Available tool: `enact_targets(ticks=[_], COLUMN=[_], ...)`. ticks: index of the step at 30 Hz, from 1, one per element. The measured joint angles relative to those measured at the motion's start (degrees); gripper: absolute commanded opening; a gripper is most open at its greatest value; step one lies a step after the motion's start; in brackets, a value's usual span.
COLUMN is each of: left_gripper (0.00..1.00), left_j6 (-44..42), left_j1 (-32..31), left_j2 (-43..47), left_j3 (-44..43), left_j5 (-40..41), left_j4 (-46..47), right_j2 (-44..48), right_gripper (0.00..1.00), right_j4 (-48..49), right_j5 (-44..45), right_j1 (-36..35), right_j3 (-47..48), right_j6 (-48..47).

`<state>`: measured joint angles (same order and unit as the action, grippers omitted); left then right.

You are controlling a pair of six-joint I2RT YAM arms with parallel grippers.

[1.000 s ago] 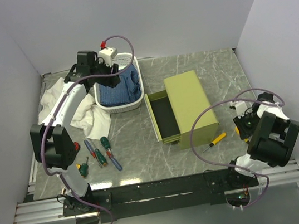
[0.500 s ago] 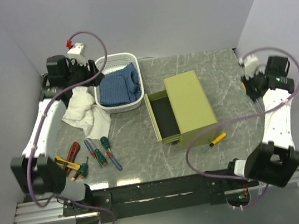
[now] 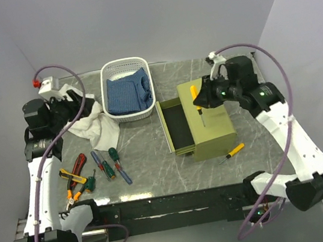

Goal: Sort the tools into containers

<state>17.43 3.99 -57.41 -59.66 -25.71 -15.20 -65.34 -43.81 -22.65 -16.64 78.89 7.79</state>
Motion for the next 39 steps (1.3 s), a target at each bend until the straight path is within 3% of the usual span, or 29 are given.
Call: enact_targets(ticks=[7, 15, 16, 17, 20, 24, 29, 32, 36, 39], left_gripper=[0.70, 0.74, 0.74, 0.74, 0.74, 0.74, 0.75, 0.75, 0.74, 0.73], left_j6=[6.9, 8.3, 8.1, 7.4, 6.4, 5.8, 6.0, 6.0, 5.5, 5.3], left_j1=[7.1, 9.9, 9.9, 9.9, 9.9, 9.9, 9.9, 9.9, 9.9, 9.9], left_j2=[1.6, 6.3, 6.5, 6.6, 6.7, 6.7, 6.2, 4.7, 2.7, 0.9], left_j3=[3.8, 6.3, 6.3, 6.3, 6.3, 6.3, 6.2, 4.9, 3.0, 2.0], left_j5=[-1.5, -4.4, -4.9, -5.4, -6.4, -7.5, -9.0, -10.8, -14.3, -16.8], left_j4=[0.9, 0.6, 0.6, 0.5, 0.5, 0.5, 1.3, 1.6, 4.9, 7.1], right_j2=[-6.6, -13.1, -13.9, -14.7, -16.1, -16.2, -16.1, -14.7, -10.1, -5.9], right_gripper=[0.00, 0.00, 0.07, 0.28, 0.56, 0.67, 0.66, 0.67, 0.70, 0.66], right_j4=[0.5, 2.3, 2.3, 2.2, 2.0, 2.3, 1.3, 0.3, -4.2, -9.5], right_j5=[-0.1, -1.2, -0.8, -0.2, 1.9, 2.4, -0.1, -6.1, -13.5, -12.3], right_j1=[-4.6, -8.5, -8.7, -8.9, -9.2, -9.2, -8.4, -2.6, 14.4, 26.5], right_j3=[-0.6, -0.1, -0.1, -0.2, -0.2, -0.2, 1.2, 4.1, 6.3, 4.8], right_j6=[9.0, 13.7, 14.0, 14.1, 14.4, 14.1, 11.5, 7.3, -7.5, -20.6])
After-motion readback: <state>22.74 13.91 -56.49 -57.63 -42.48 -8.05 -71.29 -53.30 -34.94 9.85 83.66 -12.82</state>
